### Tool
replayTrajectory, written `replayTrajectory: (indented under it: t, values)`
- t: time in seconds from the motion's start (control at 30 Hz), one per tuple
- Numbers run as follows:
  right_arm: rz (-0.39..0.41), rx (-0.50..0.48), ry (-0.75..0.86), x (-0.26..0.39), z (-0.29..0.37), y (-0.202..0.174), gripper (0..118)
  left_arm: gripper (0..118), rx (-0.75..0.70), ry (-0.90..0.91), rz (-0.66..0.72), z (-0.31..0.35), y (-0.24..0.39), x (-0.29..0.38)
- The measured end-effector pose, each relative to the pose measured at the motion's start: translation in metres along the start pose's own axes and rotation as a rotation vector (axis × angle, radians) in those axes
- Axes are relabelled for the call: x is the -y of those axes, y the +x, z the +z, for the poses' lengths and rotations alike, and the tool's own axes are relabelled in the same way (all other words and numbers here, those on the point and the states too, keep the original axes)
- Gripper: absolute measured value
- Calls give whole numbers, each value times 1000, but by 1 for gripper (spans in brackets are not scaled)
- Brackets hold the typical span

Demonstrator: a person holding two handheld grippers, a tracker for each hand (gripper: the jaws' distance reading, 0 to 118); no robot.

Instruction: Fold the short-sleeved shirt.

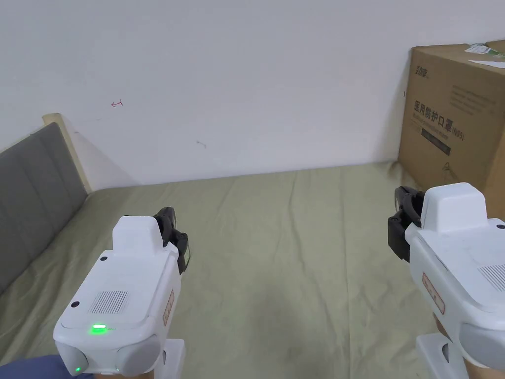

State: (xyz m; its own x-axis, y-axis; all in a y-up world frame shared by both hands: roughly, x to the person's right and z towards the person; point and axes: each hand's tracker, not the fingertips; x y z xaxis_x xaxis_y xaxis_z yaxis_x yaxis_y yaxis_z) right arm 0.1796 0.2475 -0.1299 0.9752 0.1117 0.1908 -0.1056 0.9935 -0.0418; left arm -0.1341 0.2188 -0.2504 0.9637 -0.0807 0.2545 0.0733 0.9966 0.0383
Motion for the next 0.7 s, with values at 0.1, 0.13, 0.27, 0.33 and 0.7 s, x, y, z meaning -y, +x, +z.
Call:
replayTrajectory:
  t: [0.1, 0.13, 0.27, 0.33, 0.7]
  values:
    - [5, -2, -2, 1, 0, 0, 0, 0, -3, -1, -2, 0, -1, 1]
    - [4, -3, -2, 1, 0, -1, 0, 0, -3, -2, -1, -2, -2, 2]
    - [7, -4, -3, 1, 0, -1, 0, 0, -5, -4, 5, -2, -3, 3]
    - [7, -4, -3, 1, 0, -2, 0, 0, -5, -4, 3, -2, -3, 3]
    - [7, -7, -2, -2, 3, -6, 0, 0, -8, -2, 10, -1, -4, 2]
